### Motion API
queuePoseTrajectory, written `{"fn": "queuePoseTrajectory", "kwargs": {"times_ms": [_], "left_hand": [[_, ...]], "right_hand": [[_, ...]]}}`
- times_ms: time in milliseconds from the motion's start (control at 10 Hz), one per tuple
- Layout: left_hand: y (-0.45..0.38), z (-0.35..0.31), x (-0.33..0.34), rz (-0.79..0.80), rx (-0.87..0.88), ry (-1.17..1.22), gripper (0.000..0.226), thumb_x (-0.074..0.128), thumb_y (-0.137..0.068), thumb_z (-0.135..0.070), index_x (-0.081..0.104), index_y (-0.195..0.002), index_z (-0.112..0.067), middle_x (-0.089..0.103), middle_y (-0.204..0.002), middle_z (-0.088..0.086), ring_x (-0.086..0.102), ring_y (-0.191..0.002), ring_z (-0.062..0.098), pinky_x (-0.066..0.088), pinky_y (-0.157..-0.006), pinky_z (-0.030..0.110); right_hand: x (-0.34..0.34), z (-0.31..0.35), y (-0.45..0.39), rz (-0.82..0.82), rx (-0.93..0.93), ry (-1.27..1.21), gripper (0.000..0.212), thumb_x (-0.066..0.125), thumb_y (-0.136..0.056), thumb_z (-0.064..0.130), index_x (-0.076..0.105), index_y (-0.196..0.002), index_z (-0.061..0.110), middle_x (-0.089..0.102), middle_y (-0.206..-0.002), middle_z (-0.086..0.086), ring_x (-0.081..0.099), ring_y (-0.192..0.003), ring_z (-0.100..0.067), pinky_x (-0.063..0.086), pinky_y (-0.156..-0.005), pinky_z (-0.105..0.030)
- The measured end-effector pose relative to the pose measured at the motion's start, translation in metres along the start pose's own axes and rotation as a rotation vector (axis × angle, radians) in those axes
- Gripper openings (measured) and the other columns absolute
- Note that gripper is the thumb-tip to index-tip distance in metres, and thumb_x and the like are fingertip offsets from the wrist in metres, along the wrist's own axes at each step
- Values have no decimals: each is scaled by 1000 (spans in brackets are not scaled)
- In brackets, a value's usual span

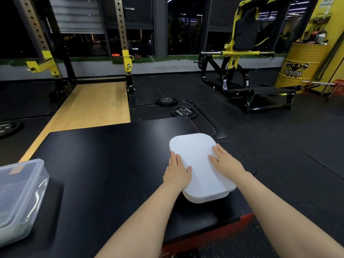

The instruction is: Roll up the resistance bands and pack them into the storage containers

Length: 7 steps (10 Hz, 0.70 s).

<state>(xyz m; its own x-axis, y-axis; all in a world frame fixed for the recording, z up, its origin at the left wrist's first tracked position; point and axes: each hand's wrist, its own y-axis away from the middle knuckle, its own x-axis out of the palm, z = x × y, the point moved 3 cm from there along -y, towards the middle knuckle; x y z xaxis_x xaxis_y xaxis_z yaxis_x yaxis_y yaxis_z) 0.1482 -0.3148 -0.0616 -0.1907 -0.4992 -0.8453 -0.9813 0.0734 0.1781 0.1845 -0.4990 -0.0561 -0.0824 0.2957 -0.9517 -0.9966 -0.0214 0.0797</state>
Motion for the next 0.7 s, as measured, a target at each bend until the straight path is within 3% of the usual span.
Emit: {"fn": "queuePoseTrajectory", "kwargs": {"times_ms": [200,400,600,700], "left_hand": [[-5,-1,0,-2,-6,18,65,26,-101,-38,-4,-149,-7,-19,-157,3,4,-146,21,24,-114,39],[-5,0,4,-37,16,-74,65,22,-101,-40,-6,-150,-7,-17,-157,5,2,-146,23,18,-117,38],[2,3,-7,48,49,-90,64,20,-101,-40,-8,-150,-9,-19,-157,5,7,-145,28,17,-117,40],[8,5,-19,12,70,-76,59,17,-102,-36,-6,-150,-11,-17,-157,4,6,-145,27,13,-118,39]], "right_hand": [[3,4,-2,17,20,-74,54,22,-103,38,10,-152,18,2,-160,2,16,-144,-18,34,-106,-38],[7,6,-3,51,18,-40,53,16,-104,37,5,-152,17,0,-160,4,5,-146,-13,26,-111,-39],[6,7,-2,84,41,71,56,14,-102,40,3,-152,17,-4,-160,0,0,-147,-20,12,-118,-42],[-2,16,2,-27,13,121,58,17,-102,44,8,-152,16,1,-160,-2,3,-147,-21,7,-118,-41]]}}
